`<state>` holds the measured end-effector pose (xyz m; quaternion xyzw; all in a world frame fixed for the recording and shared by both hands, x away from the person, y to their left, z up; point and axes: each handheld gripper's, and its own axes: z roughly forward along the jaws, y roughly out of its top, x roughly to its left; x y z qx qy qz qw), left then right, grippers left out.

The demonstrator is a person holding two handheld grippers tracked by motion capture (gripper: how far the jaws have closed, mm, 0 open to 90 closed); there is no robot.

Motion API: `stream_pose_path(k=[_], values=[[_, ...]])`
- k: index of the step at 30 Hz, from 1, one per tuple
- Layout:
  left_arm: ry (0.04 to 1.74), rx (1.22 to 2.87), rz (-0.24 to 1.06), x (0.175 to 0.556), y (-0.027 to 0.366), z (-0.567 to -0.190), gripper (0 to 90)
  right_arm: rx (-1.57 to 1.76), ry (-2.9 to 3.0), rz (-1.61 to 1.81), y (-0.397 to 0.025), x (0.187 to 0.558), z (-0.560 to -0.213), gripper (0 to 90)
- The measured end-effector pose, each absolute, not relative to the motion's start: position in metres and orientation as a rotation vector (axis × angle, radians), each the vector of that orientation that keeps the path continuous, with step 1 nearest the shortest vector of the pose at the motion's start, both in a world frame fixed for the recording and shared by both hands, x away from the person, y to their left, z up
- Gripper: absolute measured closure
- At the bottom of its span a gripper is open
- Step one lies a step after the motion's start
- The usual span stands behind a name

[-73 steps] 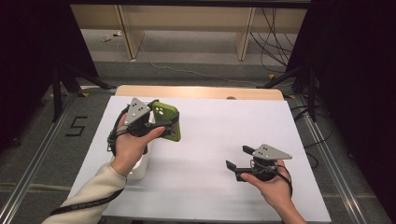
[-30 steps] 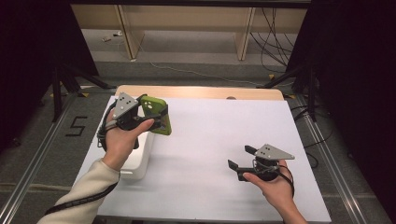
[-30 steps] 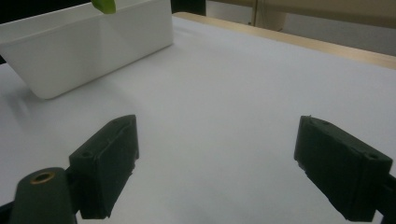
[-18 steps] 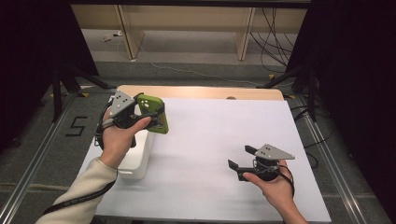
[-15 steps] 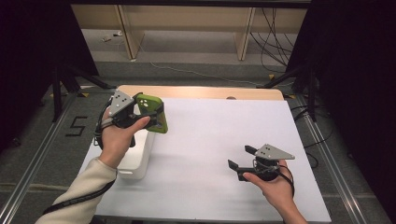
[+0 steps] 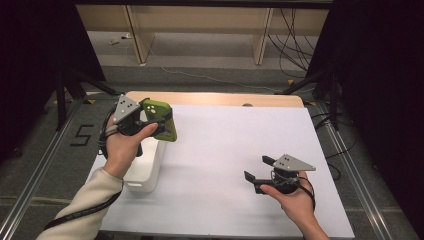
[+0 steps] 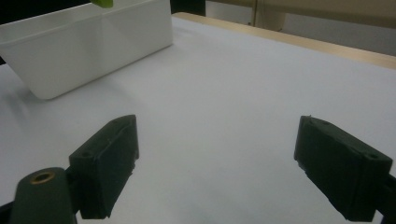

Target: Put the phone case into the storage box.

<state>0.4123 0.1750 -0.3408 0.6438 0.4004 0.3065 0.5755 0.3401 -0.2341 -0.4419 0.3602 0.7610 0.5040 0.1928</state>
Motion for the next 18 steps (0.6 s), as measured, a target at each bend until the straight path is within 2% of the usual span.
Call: stream_pose_path(k=[18], values=[[0.954,1.506,0.729,0.4155,0.1819,-0.3405,17.3,1.012,2.135,1.414,-0.2344,0.3401,-0.4418,15.0]])
